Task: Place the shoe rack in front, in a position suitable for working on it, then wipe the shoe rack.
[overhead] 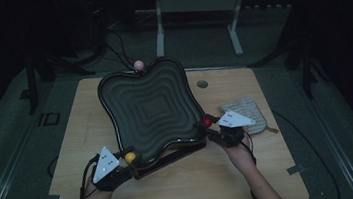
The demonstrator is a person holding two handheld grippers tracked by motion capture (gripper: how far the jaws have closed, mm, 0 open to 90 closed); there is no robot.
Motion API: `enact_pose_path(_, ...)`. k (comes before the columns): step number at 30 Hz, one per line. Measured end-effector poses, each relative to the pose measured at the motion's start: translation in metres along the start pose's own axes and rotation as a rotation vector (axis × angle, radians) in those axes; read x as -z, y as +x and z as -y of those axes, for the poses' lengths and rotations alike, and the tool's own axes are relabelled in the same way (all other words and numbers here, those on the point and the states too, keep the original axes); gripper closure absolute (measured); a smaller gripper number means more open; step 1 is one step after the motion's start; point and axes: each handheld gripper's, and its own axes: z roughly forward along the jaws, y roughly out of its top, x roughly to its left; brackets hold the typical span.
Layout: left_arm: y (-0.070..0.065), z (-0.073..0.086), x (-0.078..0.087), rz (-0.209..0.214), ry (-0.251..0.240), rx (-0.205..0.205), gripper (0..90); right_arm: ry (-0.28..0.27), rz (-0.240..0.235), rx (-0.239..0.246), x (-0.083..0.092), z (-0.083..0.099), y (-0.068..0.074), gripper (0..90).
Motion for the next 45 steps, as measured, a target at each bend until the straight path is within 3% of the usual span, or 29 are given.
enact_pose_path(11,-0.023,0.000,-0.002,0.081,-0.016,0.004,58.1,-0.004,0.019,-0.007,0.007,0.005,-0.007,60.0)
enact_pose_path(19,-0.035,-0.001,-0.005,0.086,-0.025,-0.008,58.3,-0.004,0.035,-0.012,0.002,0.004,-0.013,60.1)
enact_pose_path(22,-0.036,-0.002,-0.006,0.081,-0.026,-0.019,58.3,-0.009,0.040,-0.017,0.000,0.004,-0.013,60.1)
enact_pose_path(34,-0.035,0.002,-0.006,0.086,-0.050,0.002,58.4,-0.002,0.029,-0.032,0.000,0.003,-0.015,59.3)
enact_pose_path(37,-0.036,0.002,-0.006,0.083,-0.049,-0.001,58.5,-0.005,0.016,-0.050,0.002,0.002,-0.015,49.9)
enact_pose_path(45,-0.032,0.004,-0.005,0.081,-0.054,0.009,58.5,-0.081,0.009,-0.072,0.032,-0.011,-0.021,41.7)
